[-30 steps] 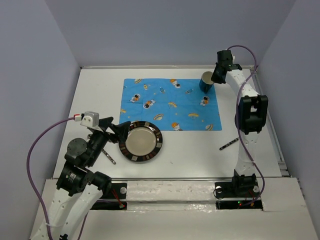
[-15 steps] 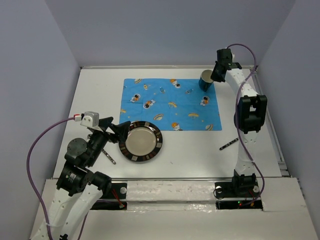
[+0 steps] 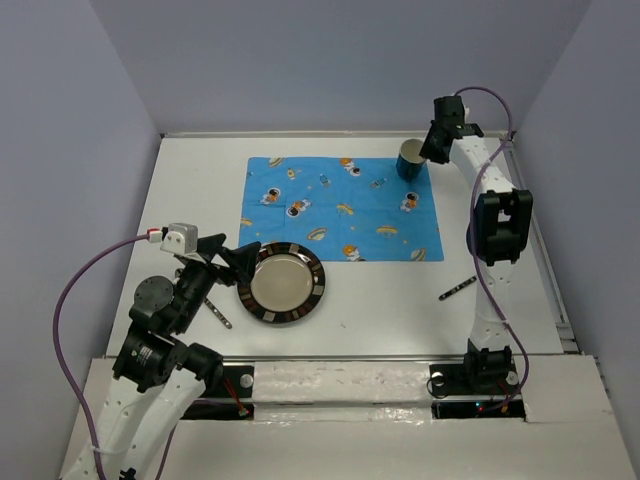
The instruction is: Set the dinner table for one person
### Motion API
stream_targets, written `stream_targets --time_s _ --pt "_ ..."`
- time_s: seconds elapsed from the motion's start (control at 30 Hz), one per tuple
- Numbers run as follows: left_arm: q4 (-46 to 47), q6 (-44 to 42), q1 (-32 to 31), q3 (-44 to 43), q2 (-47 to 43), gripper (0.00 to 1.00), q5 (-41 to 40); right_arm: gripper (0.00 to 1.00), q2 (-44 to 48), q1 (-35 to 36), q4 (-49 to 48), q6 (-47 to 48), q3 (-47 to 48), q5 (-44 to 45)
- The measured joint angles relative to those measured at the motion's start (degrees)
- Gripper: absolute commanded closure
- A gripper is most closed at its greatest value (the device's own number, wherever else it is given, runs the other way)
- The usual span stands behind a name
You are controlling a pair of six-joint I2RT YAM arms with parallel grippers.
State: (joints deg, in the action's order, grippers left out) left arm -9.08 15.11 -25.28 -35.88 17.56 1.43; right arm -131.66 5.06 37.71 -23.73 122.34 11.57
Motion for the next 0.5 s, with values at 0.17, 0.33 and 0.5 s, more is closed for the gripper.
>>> stream_targets --time_s 0.17,0.33,0.5 --pt "-0.02 0.00 0.26 0.00 0.00 0.01 0.00 0.62 0.00 -0.15 -0.55 -0.46 1.90 -0.57" --pt "-0.02 0.00 0.28 0.00 0.00 0.01 0.00 0.62 0.09 -0.17 -0.90 -0.46 2.54 -1.14" --pt "0.00 0.00 0.70 0.00 0.04 0.01 -0.02 0.61 1.40 -0.17 -0.92 -0.28 1.60 -1.95"
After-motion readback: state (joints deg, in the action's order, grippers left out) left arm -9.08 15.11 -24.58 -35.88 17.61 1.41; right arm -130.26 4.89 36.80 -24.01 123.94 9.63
